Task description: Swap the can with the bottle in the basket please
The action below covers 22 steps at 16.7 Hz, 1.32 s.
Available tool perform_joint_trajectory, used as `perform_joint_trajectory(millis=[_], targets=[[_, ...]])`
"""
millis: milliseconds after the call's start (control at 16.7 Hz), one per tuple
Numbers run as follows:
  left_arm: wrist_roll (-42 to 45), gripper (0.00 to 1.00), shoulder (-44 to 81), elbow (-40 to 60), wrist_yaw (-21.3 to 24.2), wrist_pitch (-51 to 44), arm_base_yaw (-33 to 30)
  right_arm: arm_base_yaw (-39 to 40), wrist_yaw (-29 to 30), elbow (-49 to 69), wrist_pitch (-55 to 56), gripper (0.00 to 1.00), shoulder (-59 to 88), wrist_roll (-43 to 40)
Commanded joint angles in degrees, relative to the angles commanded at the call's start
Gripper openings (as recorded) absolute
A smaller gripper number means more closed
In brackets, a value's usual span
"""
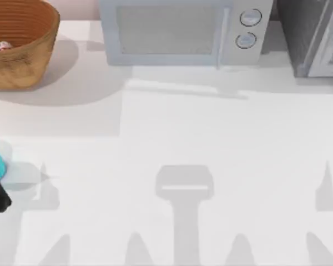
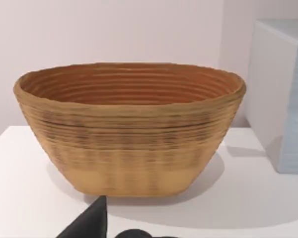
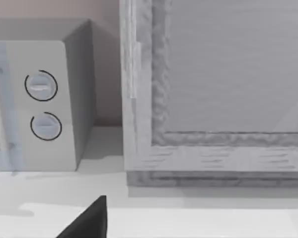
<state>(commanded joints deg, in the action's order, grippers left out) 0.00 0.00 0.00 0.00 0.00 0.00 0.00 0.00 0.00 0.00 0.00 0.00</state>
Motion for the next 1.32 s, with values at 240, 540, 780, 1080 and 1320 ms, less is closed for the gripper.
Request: perform_joint_trajectory(millis=[240, 540, 780, 1080, 1320], targets=[[0.1, 1.00, 1.5, 1.5, 0.2, -0.8, 0.1, 0.0, 0.0, 0.0, 0.0, 1.00, 0.0, 0.0], [0.8, 1.00, 14.6, 15.2, 1.6, -7.6, 0.8, 0.0, 0.0, 0.0, 0.0, 1.00, 0.0, 0.0], [1.8, 1.00, 32.8, 34.2, 3.6, -17.1, 1.9, 0.0, 0.0, 0.0, 0.0, 1.00, 0.0, 0.0], [3.3, 1.00, 61.4, 64.2, 6.8, -31.9, 3.8, 0.0, 0.0, 0.0, 0.0, 1.00, 0.0, 0.0], [4.6, 1.00, 86.4, 90.1, 9.6, -44.7, 5.5, 0.0, 0.0, 0.0, 0.0, 1.00, 0.0, 0.0]])
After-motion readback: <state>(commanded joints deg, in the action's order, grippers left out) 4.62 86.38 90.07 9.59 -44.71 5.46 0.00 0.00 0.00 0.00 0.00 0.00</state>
